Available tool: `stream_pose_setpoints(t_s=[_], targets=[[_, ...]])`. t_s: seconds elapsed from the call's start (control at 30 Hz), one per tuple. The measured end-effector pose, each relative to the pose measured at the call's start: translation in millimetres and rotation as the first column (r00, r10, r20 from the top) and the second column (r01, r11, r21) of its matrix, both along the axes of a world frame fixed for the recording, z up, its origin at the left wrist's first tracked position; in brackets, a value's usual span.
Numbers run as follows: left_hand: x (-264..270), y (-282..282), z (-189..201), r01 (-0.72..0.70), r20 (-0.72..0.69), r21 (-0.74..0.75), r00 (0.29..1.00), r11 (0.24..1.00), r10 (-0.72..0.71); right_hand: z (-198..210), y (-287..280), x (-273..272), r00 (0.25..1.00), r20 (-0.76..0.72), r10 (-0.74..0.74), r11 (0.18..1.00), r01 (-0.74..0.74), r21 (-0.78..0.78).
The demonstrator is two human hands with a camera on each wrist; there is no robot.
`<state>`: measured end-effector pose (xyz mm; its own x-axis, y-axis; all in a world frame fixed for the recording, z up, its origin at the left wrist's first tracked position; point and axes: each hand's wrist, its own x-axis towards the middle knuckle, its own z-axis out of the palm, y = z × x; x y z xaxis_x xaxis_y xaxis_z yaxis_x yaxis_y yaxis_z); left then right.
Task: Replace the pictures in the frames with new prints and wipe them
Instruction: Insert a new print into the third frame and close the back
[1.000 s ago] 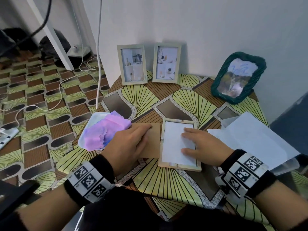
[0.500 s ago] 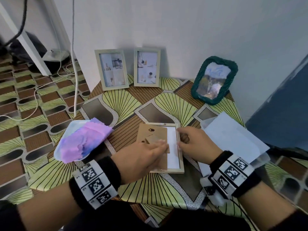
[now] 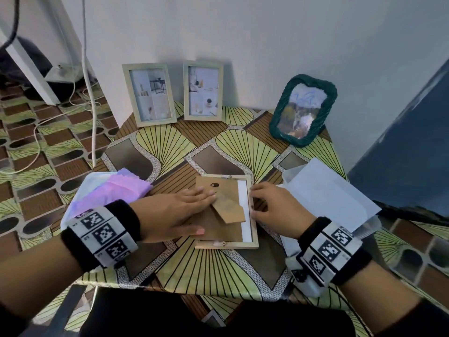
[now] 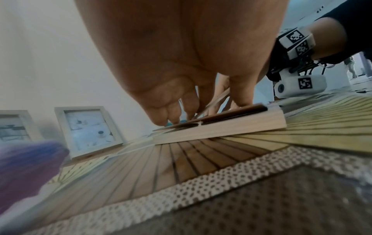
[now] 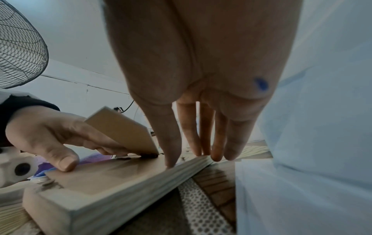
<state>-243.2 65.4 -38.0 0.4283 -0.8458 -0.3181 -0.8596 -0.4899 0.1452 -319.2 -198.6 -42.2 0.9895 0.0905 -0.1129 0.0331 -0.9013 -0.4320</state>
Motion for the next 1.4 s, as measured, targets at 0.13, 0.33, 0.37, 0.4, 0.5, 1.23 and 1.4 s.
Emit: stream_pose_setpoints(t_s=[0.13,0.33,0.37,0.4,0.5,1.23,1.4], targets=[[1.8,-7.0,-6.1,0.014,0.004,-0.026,1.000,1.000,-0.014,1.2,-1.5,0.6,1.000,-0.016,0.026,0.999,-0.026,-0.026],[-5.5,-25.6,-10.2,0.012,0.030,0.001,0.999,1.000,-0.012,2.8,-3.7,4.9,0.999,-0.042,0.029,0.999,-0.030,-0.015],[-5.6,-26.1,-9.3,0.014,0.029,-0.002,0.999,1.000,-0.014,2.9,-3.8,5.1,0.999,-0.042,0.025,1.000,-0.025,-0.009],[-5.4,-26.4,-8.3,0.014,0.024,-0.008,1.000,1.000,-0.014,2.7,-3.7,5.1,0.999,-0.041,0.025,1.000,-0.025,-0.012],[-3.5,-25.4,-8.2,0.005,0.016,-0.041,1.000,0.999,-0.004,2.5,-2.6,4.4,0.999,-0.038,0.027,0.999,-0.028,-0.025],[13.8,-12.0,-10.1,-0.404,-0.163,-0.474,0.913,0.782,0.374,1.5,29.9,8.2,0.978,-0.036,0.205,0.964,-0.208,-0.167],[23.6,-13.9,-10.6,-0.501,-0.327,-0.422,0.862,0.756,0.389,4.6,33.6,11.0,0.974,-0.076,0.214,0.941,-0.226,-0.253]])
